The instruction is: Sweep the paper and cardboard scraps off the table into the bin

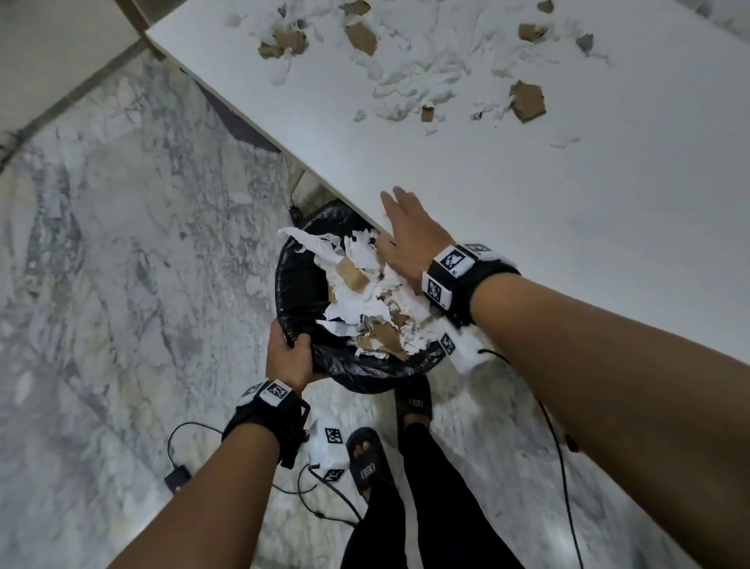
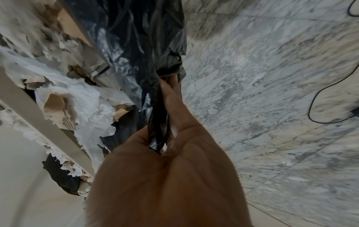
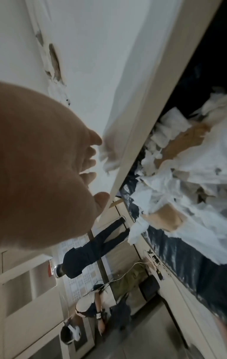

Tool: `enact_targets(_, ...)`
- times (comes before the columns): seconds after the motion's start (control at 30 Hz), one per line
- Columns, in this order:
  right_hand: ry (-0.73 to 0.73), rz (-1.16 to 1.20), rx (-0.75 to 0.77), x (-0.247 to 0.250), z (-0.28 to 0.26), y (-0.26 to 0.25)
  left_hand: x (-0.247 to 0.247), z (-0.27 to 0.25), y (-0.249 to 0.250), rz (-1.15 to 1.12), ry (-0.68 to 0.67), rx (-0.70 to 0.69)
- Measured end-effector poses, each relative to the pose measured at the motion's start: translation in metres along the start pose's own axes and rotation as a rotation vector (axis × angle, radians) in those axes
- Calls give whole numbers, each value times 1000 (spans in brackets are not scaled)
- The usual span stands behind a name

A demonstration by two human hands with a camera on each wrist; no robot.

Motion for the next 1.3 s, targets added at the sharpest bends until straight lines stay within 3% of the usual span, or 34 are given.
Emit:
enact_targets(0.17,-52,-79,243,-32,-28,-12,4,-2,0,-18,36,3)
enact_targets(0.27,21,-112,400,-44,-36,-22,7,-6,1,-27,43,-8)
enact_targets(0.37,76,-191,415,-46,-14,-40,9,-12,2,-12,34,-22)
enact_targets(0.5,-140,-274,304,-48,8,-62,13,-16,-1,24,27,-21)
enact_targets(0.67,-249,-385,219,-66,-15,-54,21,-14,-6,-15,46,1)
enact_targets(0.8,-168,-370,349,-70,-20,-51,26,-10,-9,-2,47,-3)
enact_targets(0.9,3,-216,380,-46,-22,-53,27,-10,-9,6,23,-6)
enact_targets(1.07,227,-105,189,19,-23,-26,21,-14,-1,29,-2,3)
enact_targets(1.3,374,17,-311,90,8,97,4,-13,-6,27,-50,22)
Point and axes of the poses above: each hand's wrist, its own z-axis towards the middle knuckle, its own x-axis out of the back of the hand, y = z × x, the point moved 1 cm from there along z, towards the middle knuckle
